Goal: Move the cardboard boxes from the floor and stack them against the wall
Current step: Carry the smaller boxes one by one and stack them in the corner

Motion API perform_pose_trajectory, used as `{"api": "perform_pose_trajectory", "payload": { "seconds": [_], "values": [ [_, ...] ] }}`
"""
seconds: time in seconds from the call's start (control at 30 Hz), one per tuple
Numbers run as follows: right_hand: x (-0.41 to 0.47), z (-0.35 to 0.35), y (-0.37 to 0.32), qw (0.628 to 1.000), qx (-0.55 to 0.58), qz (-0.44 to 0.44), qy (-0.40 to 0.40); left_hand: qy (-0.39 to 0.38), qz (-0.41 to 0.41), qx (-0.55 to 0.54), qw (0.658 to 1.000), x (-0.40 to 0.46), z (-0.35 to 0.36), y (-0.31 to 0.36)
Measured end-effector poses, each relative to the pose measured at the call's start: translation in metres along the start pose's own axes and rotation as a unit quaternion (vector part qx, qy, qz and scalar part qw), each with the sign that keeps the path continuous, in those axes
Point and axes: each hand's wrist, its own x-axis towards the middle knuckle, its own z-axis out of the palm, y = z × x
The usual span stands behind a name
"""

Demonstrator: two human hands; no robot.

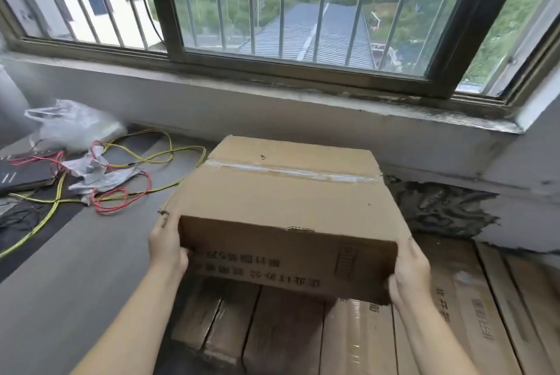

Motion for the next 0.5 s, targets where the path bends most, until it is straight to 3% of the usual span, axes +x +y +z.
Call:
{"api": "perform_pose_trajectory", "payload": {
  "seconds": [0.27,0.5],
  "values": [
    [0.039,0.017,0.075,0.991,-0.089,0.099,0.023,0.087,-0.015,0.222,0.971,0.096,0.013,-0.057],
    [0.065,0.041,0.089,0.982,-0.126,0.116,0.076,0.061,-0.082,0.259,0.960,0.149,0.028,-0.075]
  ]
}}
